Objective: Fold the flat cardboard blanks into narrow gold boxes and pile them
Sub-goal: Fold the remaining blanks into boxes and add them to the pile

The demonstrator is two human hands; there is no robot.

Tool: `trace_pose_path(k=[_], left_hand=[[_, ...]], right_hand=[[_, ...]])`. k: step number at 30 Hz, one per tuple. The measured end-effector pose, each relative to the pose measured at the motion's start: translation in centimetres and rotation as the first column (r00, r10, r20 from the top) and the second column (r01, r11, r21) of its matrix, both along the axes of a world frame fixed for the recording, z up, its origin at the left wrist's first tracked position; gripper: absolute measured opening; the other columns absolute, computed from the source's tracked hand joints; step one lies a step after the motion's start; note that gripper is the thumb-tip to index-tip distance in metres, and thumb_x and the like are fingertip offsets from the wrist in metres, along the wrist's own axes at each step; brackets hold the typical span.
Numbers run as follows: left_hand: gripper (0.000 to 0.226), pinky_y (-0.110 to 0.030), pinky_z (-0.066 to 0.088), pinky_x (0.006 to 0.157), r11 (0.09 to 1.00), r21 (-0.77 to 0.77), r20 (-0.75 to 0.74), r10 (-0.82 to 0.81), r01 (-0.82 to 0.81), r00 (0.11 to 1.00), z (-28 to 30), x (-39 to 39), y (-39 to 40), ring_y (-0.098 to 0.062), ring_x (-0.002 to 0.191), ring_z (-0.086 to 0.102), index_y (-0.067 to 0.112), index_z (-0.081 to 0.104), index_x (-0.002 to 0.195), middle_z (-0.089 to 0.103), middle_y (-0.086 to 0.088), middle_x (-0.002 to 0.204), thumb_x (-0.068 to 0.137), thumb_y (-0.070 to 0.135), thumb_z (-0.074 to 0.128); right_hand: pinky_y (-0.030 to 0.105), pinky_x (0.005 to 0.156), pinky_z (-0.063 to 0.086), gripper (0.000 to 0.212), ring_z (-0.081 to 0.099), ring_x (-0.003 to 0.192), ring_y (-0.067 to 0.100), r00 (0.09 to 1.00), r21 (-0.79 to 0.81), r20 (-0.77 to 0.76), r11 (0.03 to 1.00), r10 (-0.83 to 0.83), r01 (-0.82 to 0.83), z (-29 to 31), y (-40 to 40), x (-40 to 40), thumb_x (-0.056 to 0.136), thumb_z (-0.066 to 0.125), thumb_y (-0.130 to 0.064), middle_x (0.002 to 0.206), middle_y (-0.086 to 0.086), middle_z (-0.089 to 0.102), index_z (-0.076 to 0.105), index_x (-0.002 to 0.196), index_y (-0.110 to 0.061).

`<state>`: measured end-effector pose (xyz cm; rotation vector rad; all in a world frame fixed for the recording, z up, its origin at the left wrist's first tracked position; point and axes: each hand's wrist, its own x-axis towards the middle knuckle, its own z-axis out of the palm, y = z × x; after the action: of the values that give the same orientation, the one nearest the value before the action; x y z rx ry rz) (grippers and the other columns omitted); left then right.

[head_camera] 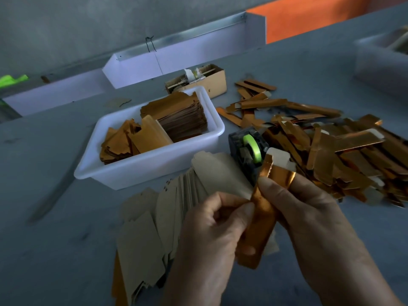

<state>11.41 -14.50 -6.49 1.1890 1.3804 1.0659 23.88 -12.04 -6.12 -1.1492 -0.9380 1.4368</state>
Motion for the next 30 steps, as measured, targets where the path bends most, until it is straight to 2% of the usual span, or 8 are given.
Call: trace_pose_path(k=[4, 6, 9, 12, 14, 17, 25, 30], left_hand=[[0.014, -0.018, 0.044, 0.043, 1.0, 0.005, -0.002, -0.013, 0.013, 1.0, 1.4, 0.5, 0.3, -0.008, 0.046, 0.059, 0.018, 0.07, 0.076, 0.065, -0.001, 0.057, 0.088, 0.021, 0.064], [0.014, -0.03, 0.05, 0.05, 0.991, 0.085, -0.028, 0.102, -0.099, 0.994, 0.6, 0.9, 0.6, -0.017, 0.058, 0.065, 0.021, 0.069, 0.078, 0.068, -0.003, 0.067, 0.088, 0.03, 0.063], [0.015, -0.043, 0.056, 0.063, 0.939, 0.17, -0.121, 0.32, -0.298, 0.94, 0.4, 0.9, 1.4, -0.016, 0.066, 0.064, 0.025, 0.065, 0.077, 0.066, 0.007, 0.072, 0.082, 0.037, 0.059], [0.011, -0.033, 0.05, 0.055, 0.939, 0.107, -0.083, 0.335, -0.326, 0.939, -0.1, 1.2, 1.9, -0.018, 0.061, 0.059, 0.024, 0.064, 0.078, 0.066, -0.003, 0.072, 0.086, 0.03, 0.06], [0.012, -0.027, 0.044, 0.049, 0.943, 0.078, -0.05, 0.329, -0.324, 0.943, -0.4, 1.5, 2.1, -0.015, 0.055, 0.054, 0.023, 0.064, 0.078, 0.065, -0.009, 0.071, 0.086, 0.031, 0.059], [0.013, -0.032, 0.048, 0.052, 0.946, 0.072, -0.063, 0.321, -0.317, 0.945, -0.5, 1.8, 2.2, -0.017, 0.057, 0.058, 0.025, 0.064, 0.079, 0.067, -0.004, 0.073, 0.082, 0.036, 0.058], [0.009, -0.04, 0.055, 0.061, 0.942, 0.092, -0.06, 0.327, -0.321, 0.943, -1.0, 1.8, 2.6, -0.025, 0.069, 0.065, 0.024, 0.066, 0.079, 0.069, -0.003, 0.076, 0.088, 0.027, 0.062], [0.01, -0.041, 0.055, 0.061, 0.94, 0.094, -0.074, 0.335, -0.328, 0.939, -1.1, 1.8, 2.6, -0.022, 0.066, 0.065, 0.025, 0.066, 0.079, 0.069, -0.002, 0.076, 0.088, 0.027, 0.063]], right_hand=[[0.033, 0.078, 0.049, 0.03, 0.065, 0.074, 0.013, 0.987, 0.008, 0.149, 0.998, 0.06, -0.062, 0.5, 0.4, 1.2, 0.061, 0.059, -0.048, 0.07, -0.001, 0.069, 0.072, 0.076, -0.027], [0.026, 0.063, 0.046, 0.032, 0.063, 0.069, 0.008, 0.961, 0.063, 0.275, 0.998, -0.022, 0.005, 0.8, 1.0, 2.3, 0.063, 0.054, -0.054, 0.073, -0.005, 0.068, 0.071, 0.079, -0.032], [0.017, 0.041, 0.034, 0.012, 0.055, 0.05, 0.001, 0.844, 0.205, 0.482, 0.966, -0.237, 0.155, 0.9, 2.2, 4.4, 0.082, 0.06, -0.037, 0.065, -0.001, 0.062, 0.064, 0.071, -0.035], [0.016, 0.039, 0.029, 0.012, 0.051, 0.043, -0.004, 0.75, 0.243, 0.63, 0.968, -0.202, 0.057, 0.5, 3.0, 5.3, 0.084, 0.061, -0.028, 0.06, -0.005, 0.059, 0.064, 0.074, -0.034], [0.019, 0.043, 0.033, 0.013, 0.054, 0.048, 0.003, 0.749, 0.202, 0.648, 0.979, -0.137, 0.005, 0.1, 3.4, 5.2, 0.084, 0.061, -0.029, 0.061, -0.005, 0.06, 0.062, 0.072, -0.035], [0.025, 0.055, 0.04, 0.016, 0.057, 0.065, 0.008, 0.772, 0.18, 0.628, 0.983, -0.098, -0.021, -0.2, 4.0, 4.7, 0.083, 0.062, -0.033, 0.067, -0.009, 0.061, 0.06, 0.069, -0.04], [0.022, 0.052, 0.036, 0.005, 0.056, 0.067, 0.005, 0.67, 0.121, 0.741, 0.99, -0.041, -0.073, -1.0, 5.0, 3.3, 0.083, 0.066, -0.035, 0.071, -0.014, 0.061, 0.067, 0.08, -0.031], [0.023, 0.051, 0.038, 0.014, 0.057, 0.066, 0.008, 0.738, 0.136, 0.671, 0.99, -0.064, -0.038, -1.3, 5.4, 2.8, 0.083, 0.068, -0.025, 0.069, -0.011, 0.062, 0.064, 0.071, -0.031]])
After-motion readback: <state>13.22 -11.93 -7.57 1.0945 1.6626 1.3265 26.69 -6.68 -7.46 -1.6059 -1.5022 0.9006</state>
